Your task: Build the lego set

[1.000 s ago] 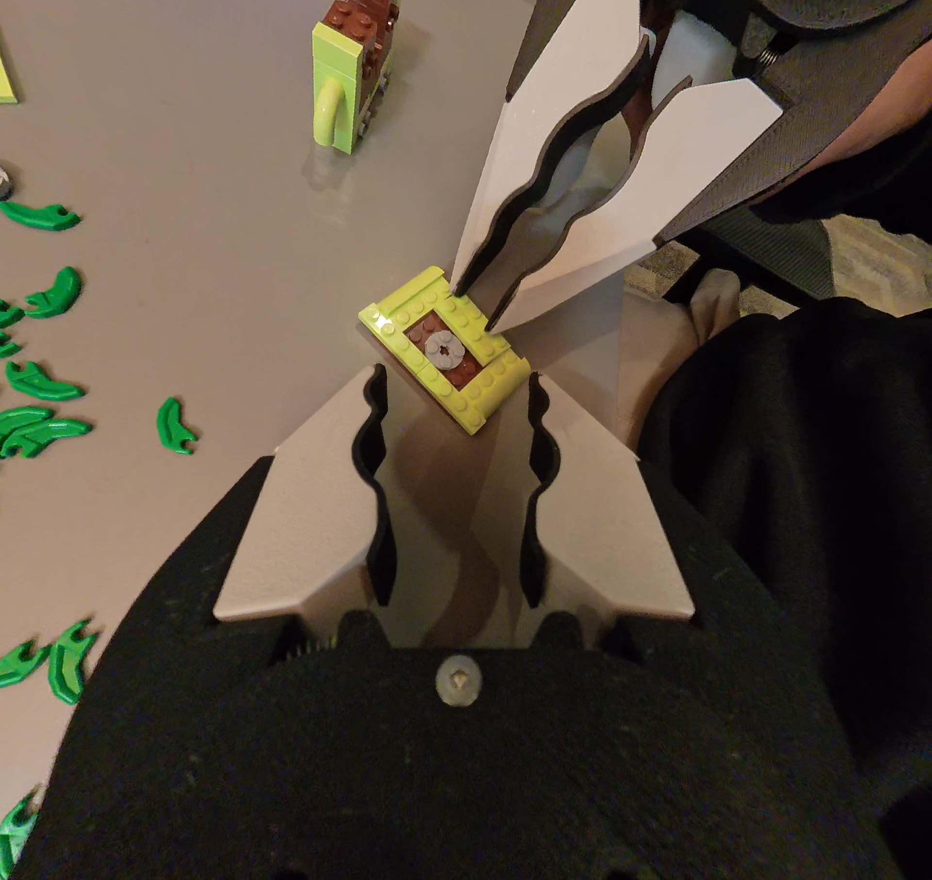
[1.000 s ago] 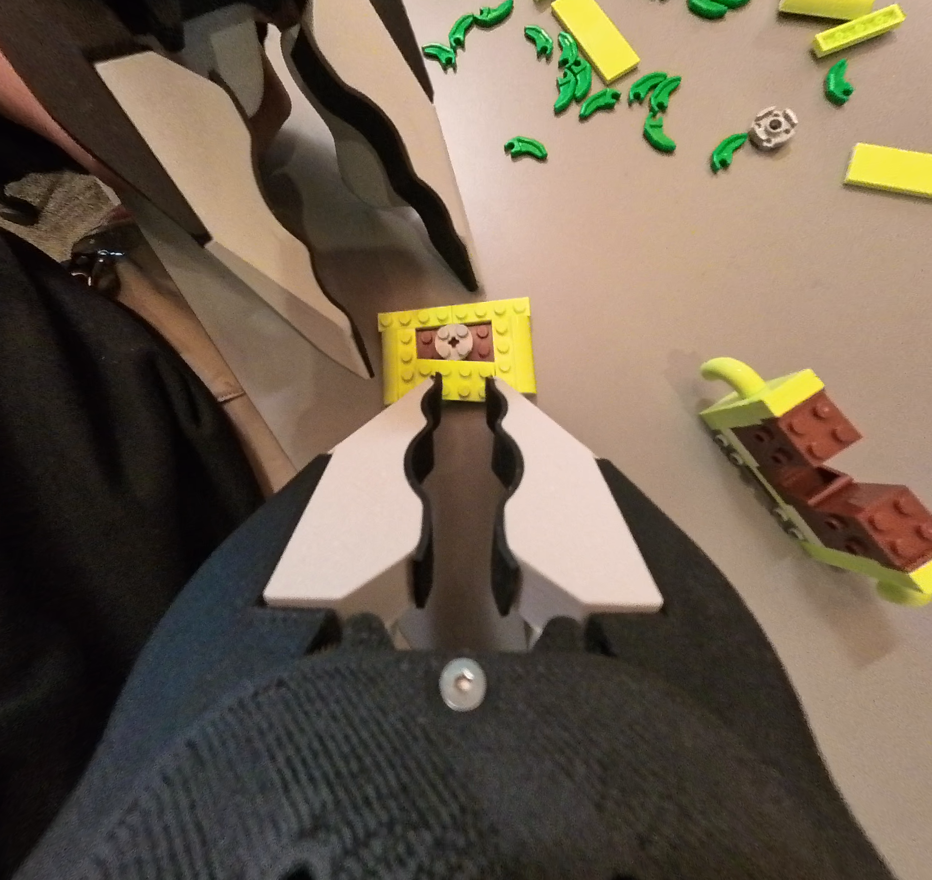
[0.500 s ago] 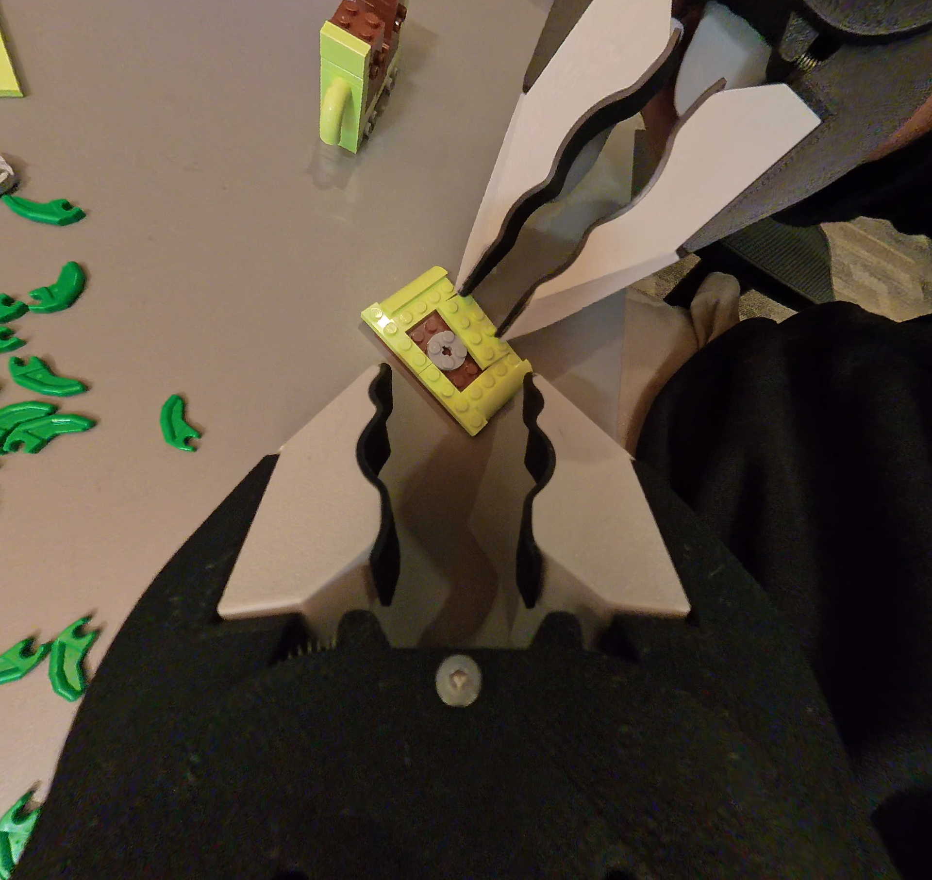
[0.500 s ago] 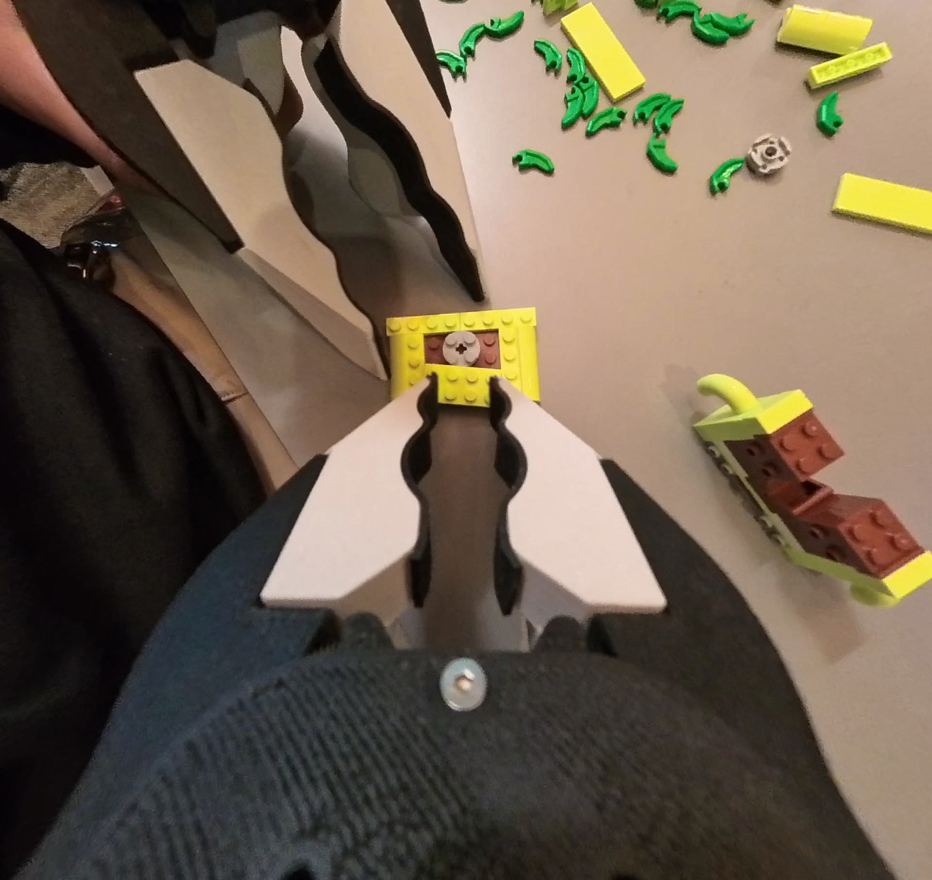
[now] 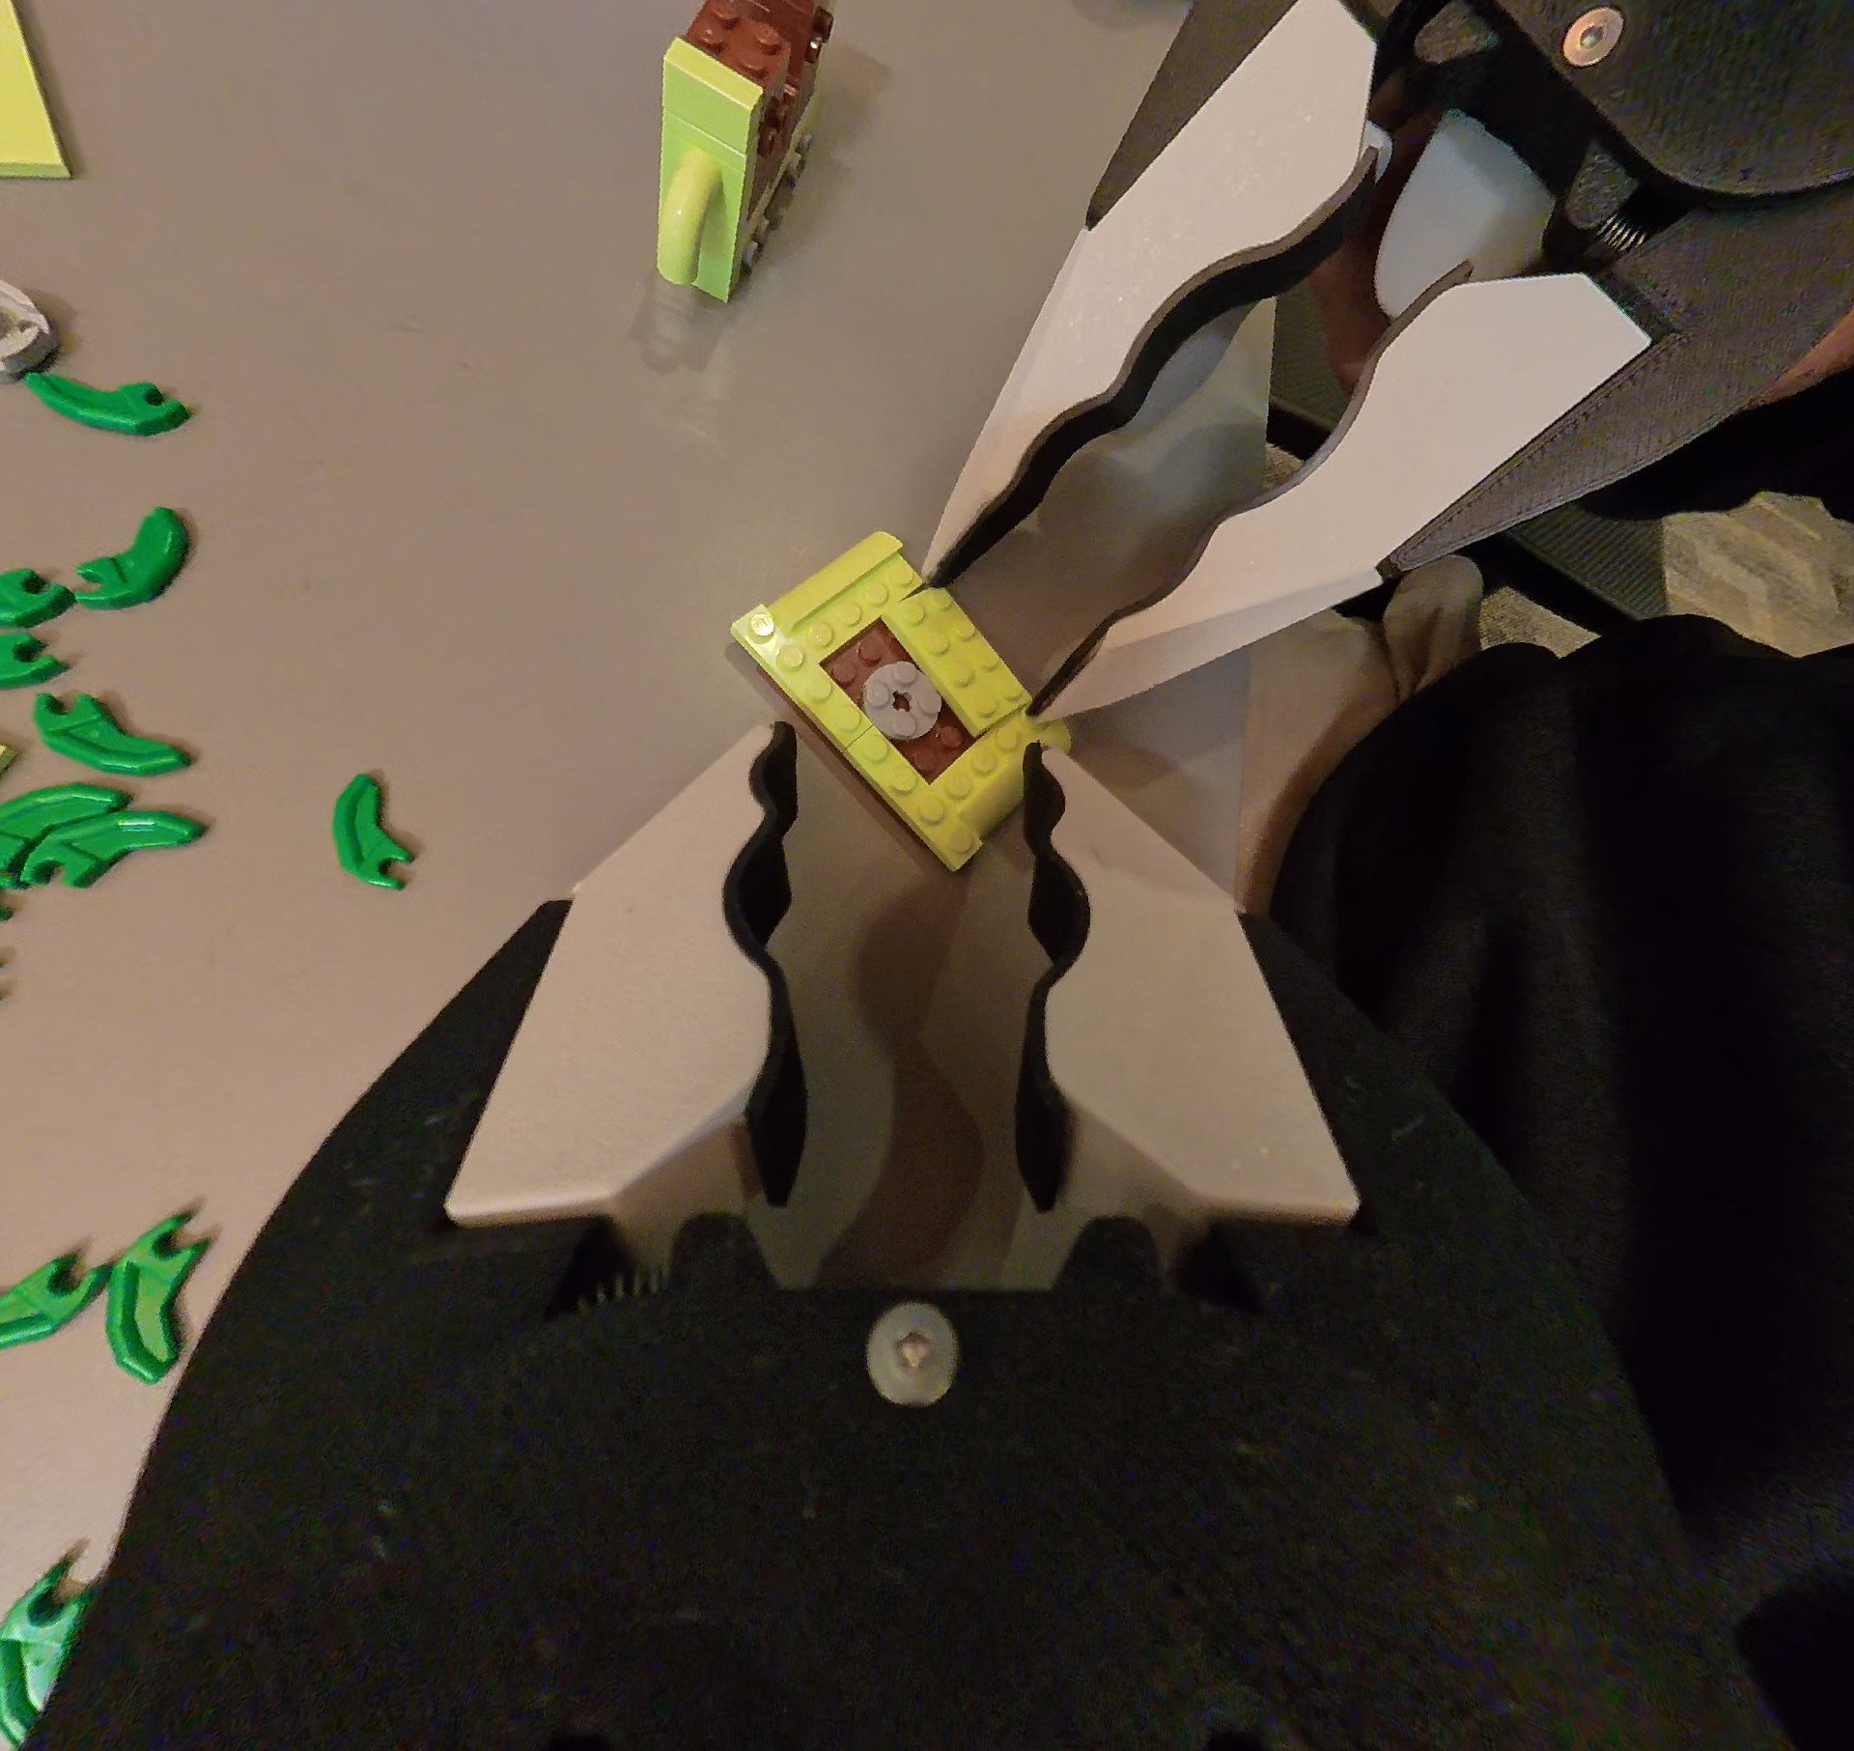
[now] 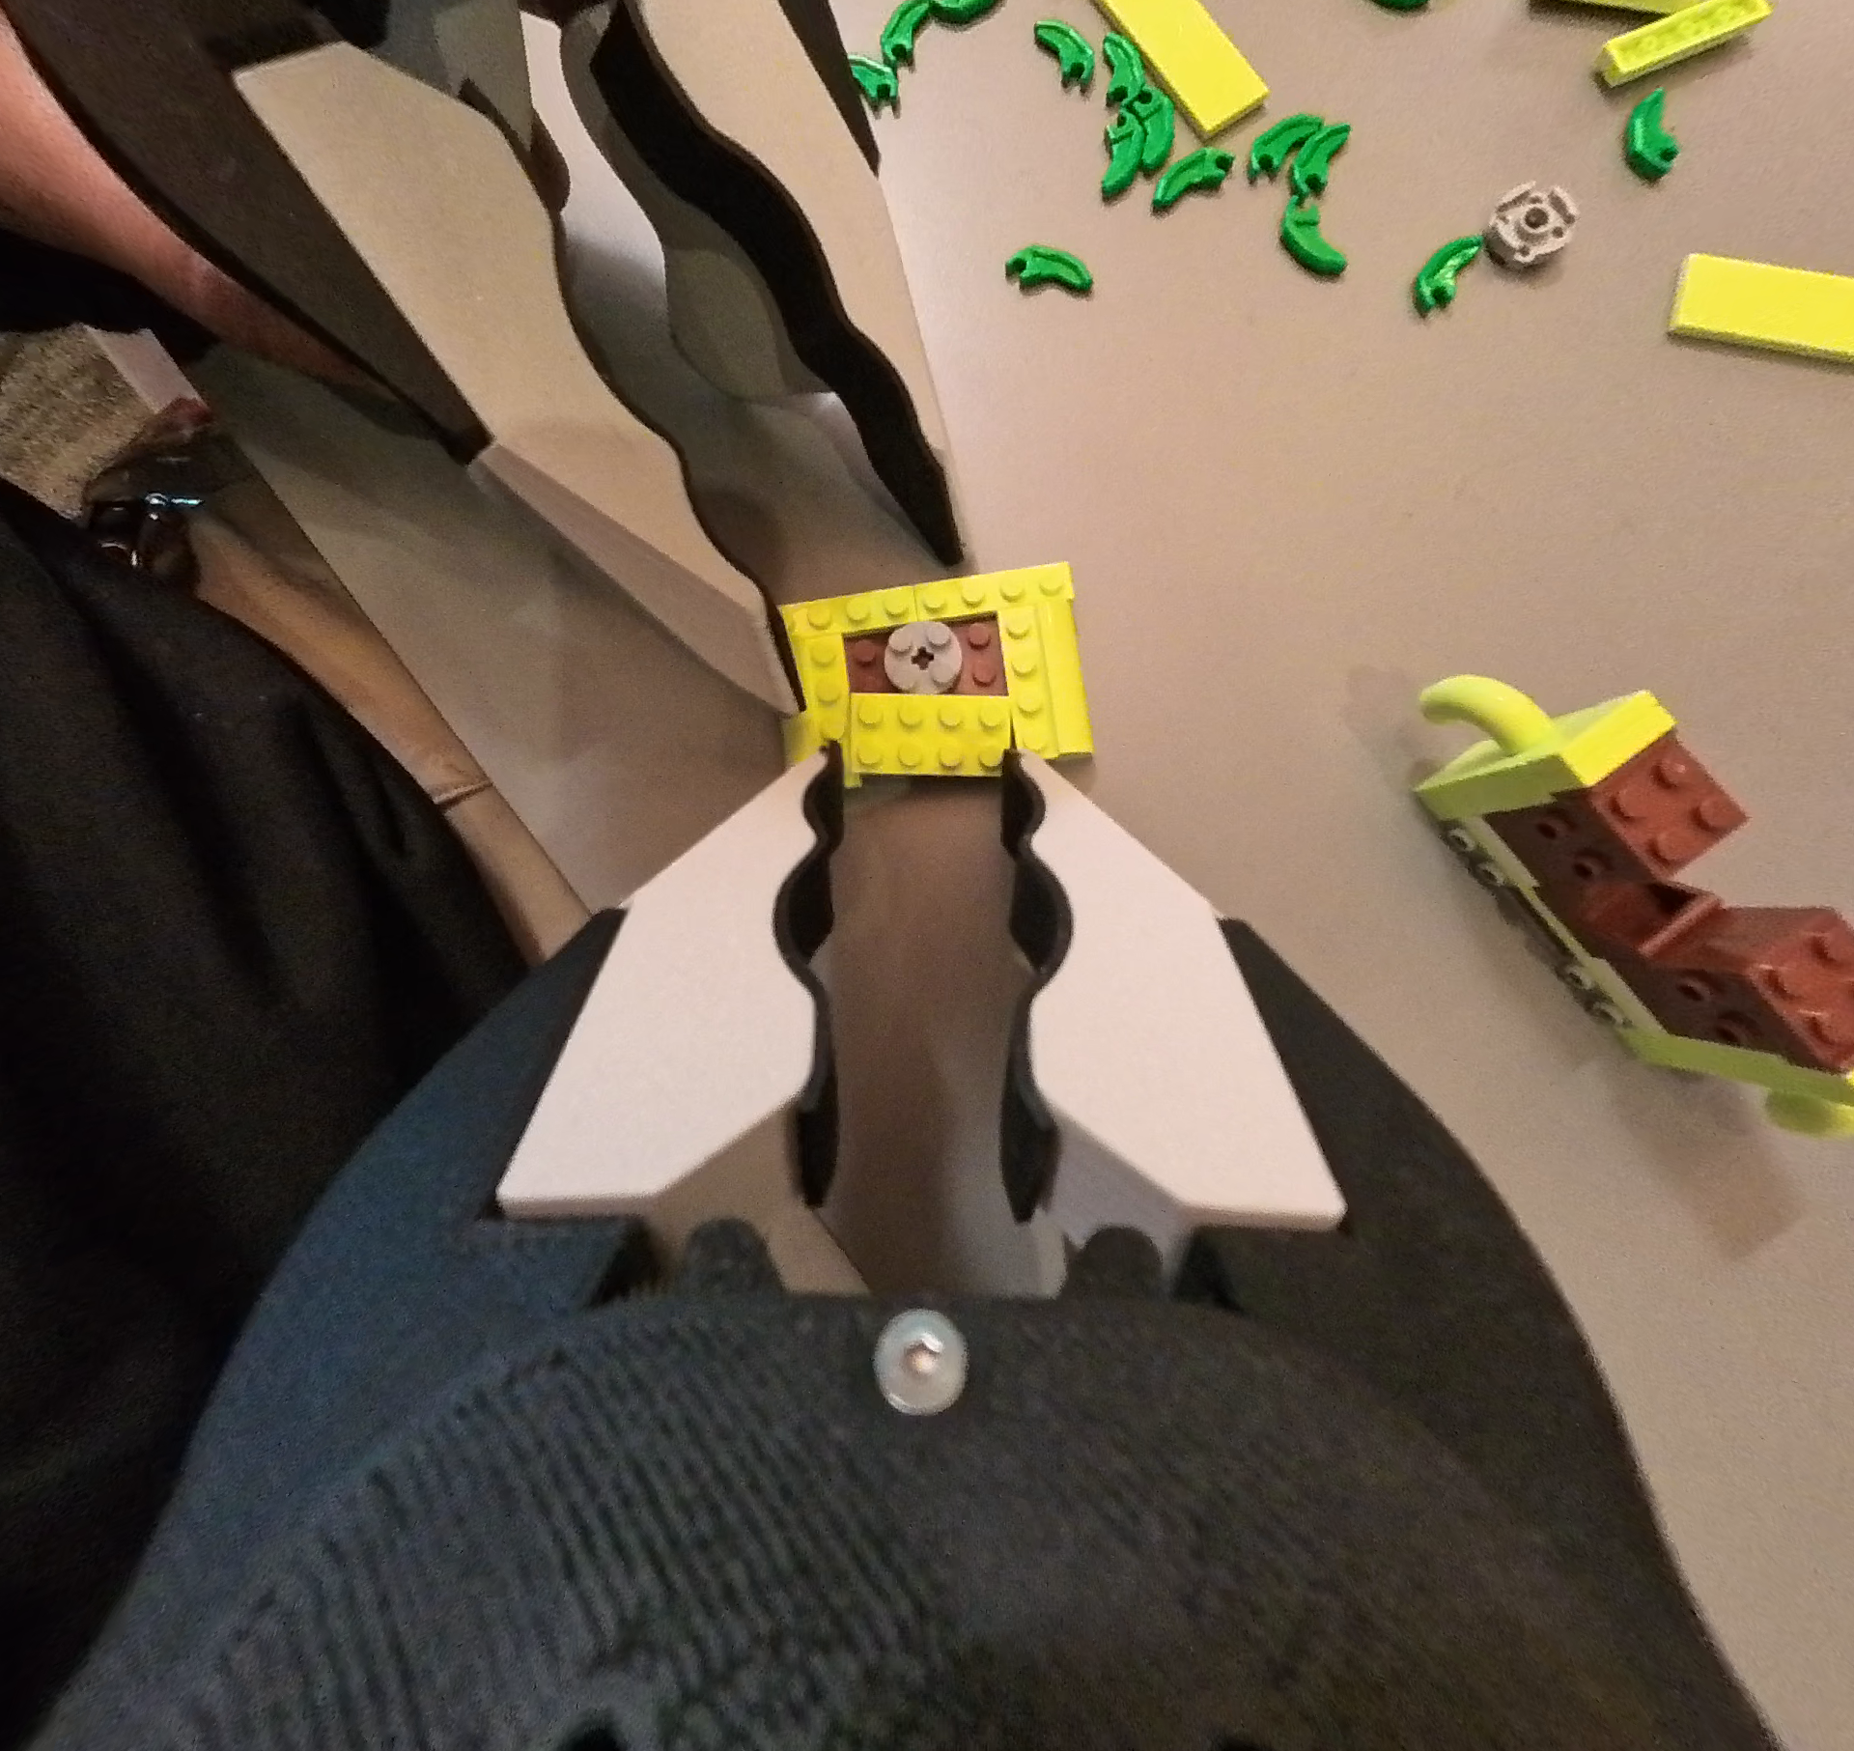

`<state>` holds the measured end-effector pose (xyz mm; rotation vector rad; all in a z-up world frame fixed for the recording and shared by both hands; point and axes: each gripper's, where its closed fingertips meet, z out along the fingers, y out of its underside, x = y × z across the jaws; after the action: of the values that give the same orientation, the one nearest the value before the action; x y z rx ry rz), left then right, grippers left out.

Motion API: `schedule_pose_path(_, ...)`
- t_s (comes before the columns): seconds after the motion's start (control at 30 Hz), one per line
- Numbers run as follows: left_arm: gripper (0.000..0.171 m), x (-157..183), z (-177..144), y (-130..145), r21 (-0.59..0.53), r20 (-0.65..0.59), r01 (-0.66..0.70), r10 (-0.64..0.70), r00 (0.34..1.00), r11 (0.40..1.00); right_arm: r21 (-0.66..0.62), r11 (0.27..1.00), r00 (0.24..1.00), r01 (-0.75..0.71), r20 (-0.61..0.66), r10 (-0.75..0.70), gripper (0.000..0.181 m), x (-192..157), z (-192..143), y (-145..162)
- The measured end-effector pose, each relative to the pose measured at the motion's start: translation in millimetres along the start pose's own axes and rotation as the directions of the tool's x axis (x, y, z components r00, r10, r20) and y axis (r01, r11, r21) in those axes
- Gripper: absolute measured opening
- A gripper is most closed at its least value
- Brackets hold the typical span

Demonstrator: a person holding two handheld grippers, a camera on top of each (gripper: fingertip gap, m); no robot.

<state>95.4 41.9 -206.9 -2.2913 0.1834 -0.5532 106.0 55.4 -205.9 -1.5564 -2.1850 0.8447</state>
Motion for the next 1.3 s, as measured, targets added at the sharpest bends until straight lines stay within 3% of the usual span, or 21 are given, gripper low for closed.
schedule_pose_path(0.4,0.042,0,0,0,0.001,-0.002,0.006,-0.006,1.0,1.0,-0.025,0.996,0.996,0.091,-0.021,-0.092,0.025,5,-3,0)
schedule_pose_path(1.3,0.038,2,0,0,-0.003,-0.026,0.014,-0.014,1.0,1.0,-0.023,0.995,0.993,0.098,0.067,-0.096,0.009,4,5,-4)
